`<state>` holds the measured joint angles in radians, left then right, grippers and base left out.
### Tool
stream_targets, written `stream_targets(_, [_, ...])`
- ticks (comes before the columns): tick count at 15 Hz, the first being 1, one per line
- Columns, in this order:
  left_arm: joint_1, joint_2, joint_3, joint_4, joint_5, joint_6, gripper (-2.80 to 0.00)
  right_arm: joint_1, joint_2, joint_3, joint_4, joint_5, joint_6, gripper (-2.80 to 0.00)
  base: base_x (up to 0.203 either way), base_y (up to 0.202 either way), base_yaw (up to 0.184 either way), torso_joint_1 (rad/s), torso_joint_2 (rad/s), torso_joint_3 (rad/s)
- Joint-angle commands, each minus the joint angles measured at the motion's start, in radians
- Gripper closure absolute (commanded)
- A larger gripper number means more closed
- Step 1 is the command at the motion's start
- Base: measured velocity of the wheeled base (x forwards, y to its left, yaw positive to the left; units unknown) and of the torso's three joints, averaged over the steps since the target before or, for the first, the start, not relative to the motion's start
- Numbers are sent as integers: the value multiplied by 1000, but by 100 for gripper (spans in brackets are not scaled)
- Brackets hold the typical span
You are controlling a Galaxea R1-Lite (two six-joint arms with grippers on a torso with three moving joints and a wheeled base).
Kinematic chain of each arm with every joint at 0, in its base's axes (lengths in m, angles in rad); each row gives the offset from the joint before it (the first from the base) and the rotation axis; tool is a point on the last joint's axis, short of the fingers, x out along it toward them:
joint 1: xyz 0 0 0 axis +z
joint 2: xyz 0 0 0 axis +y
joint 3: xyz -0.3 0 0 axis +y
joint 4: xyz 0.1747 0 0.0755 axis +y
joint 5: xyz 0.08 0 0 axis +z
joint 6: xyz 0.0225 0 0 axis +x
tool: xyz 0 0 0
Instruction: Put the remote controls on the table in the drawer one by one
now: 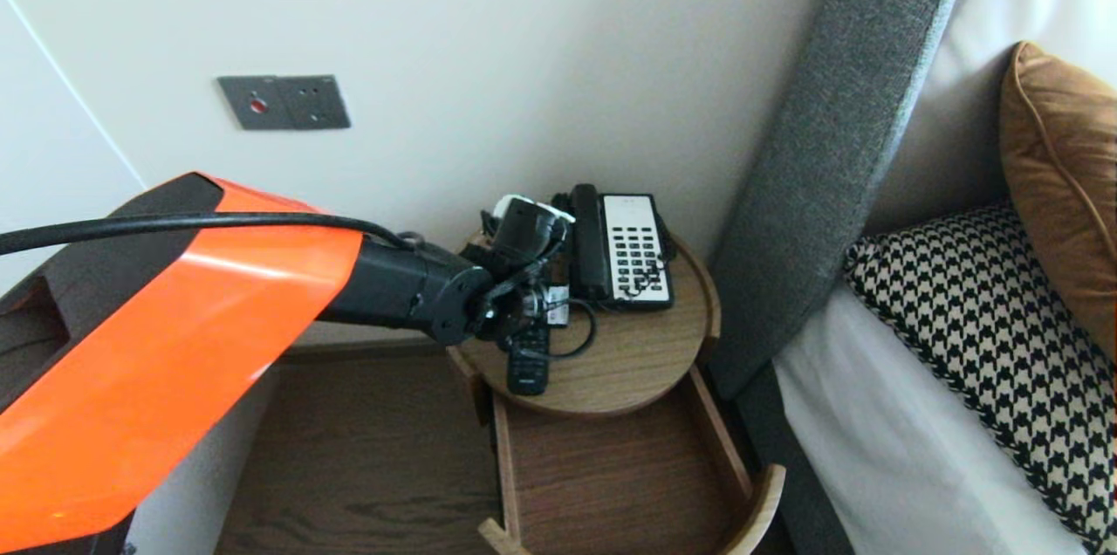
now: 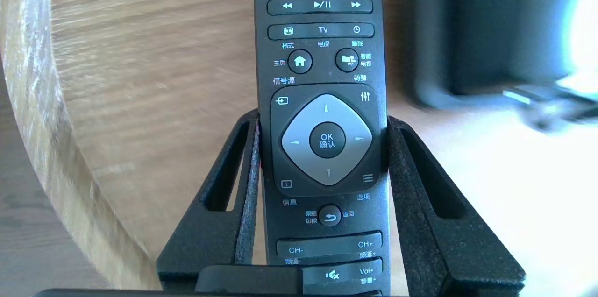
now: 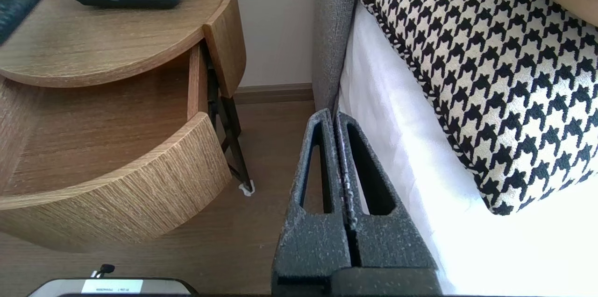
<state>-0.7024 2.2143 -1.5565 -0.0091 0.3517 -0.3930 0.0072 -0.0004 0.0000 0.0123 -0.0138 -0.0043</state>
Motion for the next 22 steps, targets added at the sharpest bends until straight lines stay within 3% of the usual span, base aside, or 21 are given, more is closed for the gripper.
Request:
stream_targets(1, [-26, -74, 30, 1, 4, -2, 0, 0, -2, 0, 0, 0, 0, 0, 0, 0, 0, 0, 0, 0])
stream_targets(7, [-141, -232, 174, 9, -7, 10, 0, 0, -1, 0, 0, 0, 0, 0, 0, 0, 0, 0, 0, 0])
stream_targets(12, [-274, -223, 215, 2, -25, 65, 0, 0, -1, 0, 0, 0, 0, 0, 0, 0, 0, 0, 0, 0])
stream_targets(16, [-323, -159, 208, -1, -129, 180, 0, 0, -1, 0, 0, 0, 0, 0, 0, 0, 0, 0, 0, 0])
stream_targets(19, [-330, -112, 184, -2, -221, 319, 0, 0, -1, 0, 0, 0, 0, 0, 0, 0, 0, 0, 0, 0])
stream_targets(22, [-339, -85, 171, -1, -257, 441, 0, 0, -1, 0, 0, 0, 0, 0, 0, 0, 0, 0, 0, 0])
